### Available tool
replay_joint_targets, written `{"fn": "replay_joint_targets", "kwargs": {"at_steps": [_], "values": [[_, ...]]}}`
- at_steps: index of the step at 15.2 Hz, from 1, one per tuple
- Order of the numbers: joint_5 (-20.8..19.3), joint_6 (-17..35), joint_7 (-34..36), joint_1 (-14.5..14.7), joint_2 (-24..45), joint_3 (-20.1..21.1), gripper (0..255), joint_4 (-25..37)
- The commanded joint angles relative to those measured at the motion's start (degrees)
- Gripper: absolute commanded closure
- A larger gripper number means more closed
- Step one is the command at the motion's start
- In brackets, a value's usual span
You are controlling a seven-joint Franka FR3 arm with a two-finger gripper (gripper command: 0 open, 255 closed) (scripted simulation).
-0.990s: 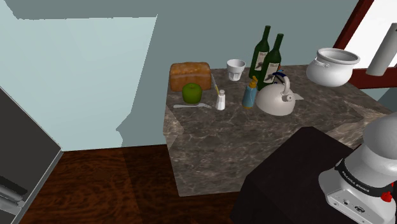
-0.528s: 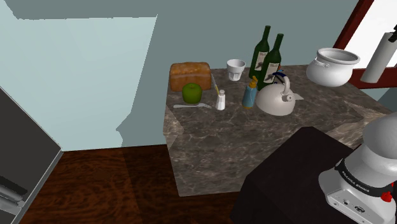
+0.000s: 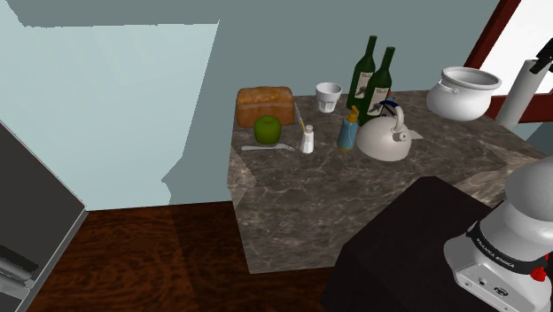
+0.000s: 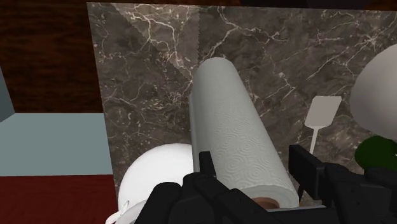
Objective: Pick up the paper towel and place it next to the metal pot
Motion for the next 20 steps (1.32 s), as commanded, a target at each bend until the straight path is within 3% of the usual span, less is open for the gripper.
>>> {"fn": "replay_joint_targets", "kwargs": {"at_steps": [1,20], "values": [[0.0,1.4,-0.1,0.0,0.2,-0.3,255,-1.2],[2.1,15.8,-3.3,1.3,5.0,-4.8,255,-11.3]]}}
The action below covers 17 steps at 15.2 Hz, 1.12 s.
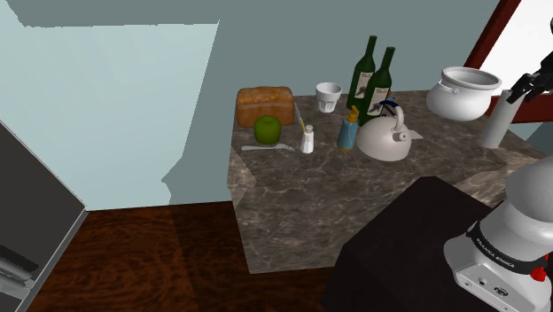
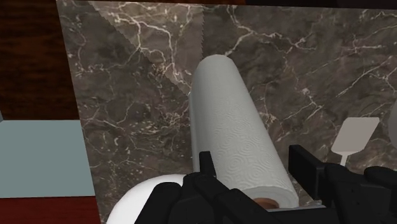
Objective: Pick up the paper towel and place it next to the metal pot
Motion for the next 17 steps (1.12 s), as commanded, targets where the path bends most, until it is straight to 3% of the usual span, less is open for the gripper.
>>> {"fn": "replay_joint_targets", "kwargs": {"at_steps": [1,6,7,12,16,17], "values": [[0.1,0.4,-0.2,0.0,0.1,-0.2,255,-0.3],[0.1,0.4,-0.2,0.0,0.1,-0.2,255,-0.3],[0.1,0.4,-0.2,0.0,0.1,-0.2,0,-0.3],[0.1,0.4,-0.2,0.0,0.1,-0.2,0,-0.3],[-2.7,-7.5,2.0,-2.0,-4.8,2.8,0,3.4],[-2.7,-7.5,2.0,-2.0,-4.8,2.8,0,3.4]]}}
